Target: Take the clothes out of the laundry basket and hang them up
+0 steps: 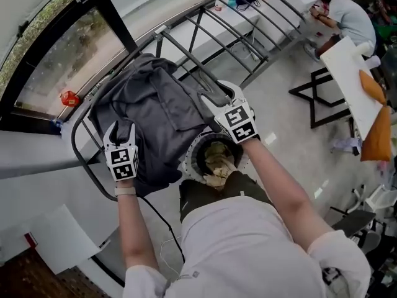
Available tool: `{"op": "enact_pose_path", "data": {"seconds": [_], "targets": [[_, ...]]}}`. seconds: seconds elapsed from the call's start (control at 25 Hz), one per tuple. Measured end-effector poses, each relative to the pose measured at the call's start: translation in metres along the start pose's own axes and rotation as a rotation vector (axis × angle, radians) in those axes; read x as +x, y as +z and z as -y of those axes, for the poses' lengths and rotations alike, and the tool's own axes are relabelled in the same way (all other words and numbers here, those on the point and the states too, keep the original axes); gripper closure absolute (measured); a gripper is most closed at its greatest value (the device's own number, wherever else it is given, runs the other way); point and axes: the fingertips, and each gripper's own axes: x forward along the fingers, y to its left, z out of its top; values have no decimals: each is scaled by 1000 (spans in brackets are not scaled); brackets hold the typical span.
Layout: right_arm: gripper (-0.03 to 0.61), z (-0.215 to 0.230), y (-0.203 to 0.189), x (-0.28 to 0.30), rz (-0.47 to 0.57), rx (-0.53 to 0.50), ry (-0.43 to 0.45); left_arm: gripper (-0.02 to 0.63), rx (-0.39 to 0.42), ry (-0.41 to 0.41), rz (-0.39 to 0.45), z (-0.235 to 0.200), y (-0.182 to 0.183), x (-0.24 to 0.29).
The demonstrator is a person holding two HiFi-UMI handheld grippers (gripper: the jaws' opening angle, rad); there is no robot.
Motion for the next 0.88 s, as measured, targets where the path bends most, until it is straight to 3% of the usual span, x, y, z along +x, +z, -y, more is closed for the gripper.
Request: {"op": "enact_pose_path", "data": {"seconds": [0.16, 0.4, 0.88], "targets": [[348, 15, -34, -51, 11, 48, -25, 407, 18, -46, 19, 58, 11, -10], [348, 30, -103, -129, 2, 115, -60, 407, 67, -143, -15, 165, -4, -28], [348, 29, -272, -252, -118, 343, -153, 407, 212, -428, -181, 368, -79, -39]]}}
